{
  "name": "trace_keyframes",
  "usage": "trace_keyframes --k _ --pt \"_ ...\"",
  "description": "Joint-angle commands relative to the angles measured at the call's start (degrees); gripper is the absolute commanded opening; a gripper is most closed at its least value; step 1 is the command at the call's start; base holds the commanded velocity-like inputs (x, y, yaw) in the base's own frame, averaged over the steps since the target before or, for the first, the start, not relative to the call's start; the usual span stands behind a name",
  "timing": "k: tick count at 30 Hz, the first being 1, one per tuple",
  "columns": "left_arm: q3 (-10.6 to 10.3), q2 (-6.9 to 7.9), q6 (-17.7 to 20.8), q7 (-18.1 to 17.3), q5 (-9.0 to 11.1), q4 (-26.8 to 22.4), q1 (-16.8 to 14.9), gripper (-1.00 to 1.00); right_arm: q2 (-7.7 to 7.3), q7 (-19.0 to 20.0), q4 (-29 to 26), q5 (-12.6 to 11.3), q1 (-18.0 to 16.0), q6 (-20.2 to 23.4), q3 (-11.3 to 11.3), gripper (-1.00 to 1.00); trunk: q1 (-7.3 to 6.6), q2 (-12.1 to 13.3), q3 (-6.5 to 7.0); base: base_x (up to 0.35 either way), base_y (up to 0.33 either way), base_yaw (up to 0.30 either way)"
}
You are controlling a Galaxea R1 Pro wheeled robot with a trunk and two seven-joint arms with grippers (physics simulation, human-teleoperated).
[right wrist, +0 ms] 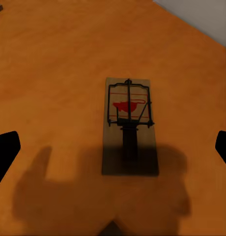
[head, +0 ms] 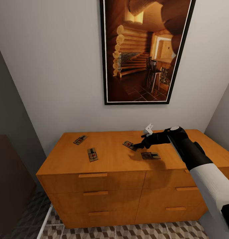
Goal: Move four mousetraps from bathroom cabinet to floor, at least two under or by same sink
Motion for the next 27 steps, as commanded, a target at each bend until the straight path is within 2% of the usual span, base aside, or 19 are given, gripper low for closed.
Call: trace_keyframes --k 1,8,20,27 --pt "-0.31 0.02 -0.19 0.03 0.03 0.04 -0.03 1.0 -0.06 0.55 -0.08 0.35 -0.05 0.11 -0.26 1.0 0.0 -0.03 -0.06 0.0 0.0 0.0" --pt "-0.31 0.02 -0.19 0.03 0.07 0.06 -0.03 1.0 -0.11 1.24 -0.08 0.03 -0.05 -0.04 -1.21 1.0 0.0 -0.03 -0.06 0.0 0.0 0.0" --pt "-0.31 0.02 -0.19 0.03 0.03 0.06 -0.03 1.0 -0.03 1.13 0.0 -0.03 -0.05 -0.05 -1.39 1.0 0.0 -0.03 -0.06 0.0 0.0 0.0" --pt "-0.31 0.02 -0.19 0.03 0.03 0.06 -0.03 1.0 0.1 0.93 2.87 0.02 -0.05 -0.1 -1.4 1.0 0.0 -0.03 -0.06 0.0 0.0 0.0"
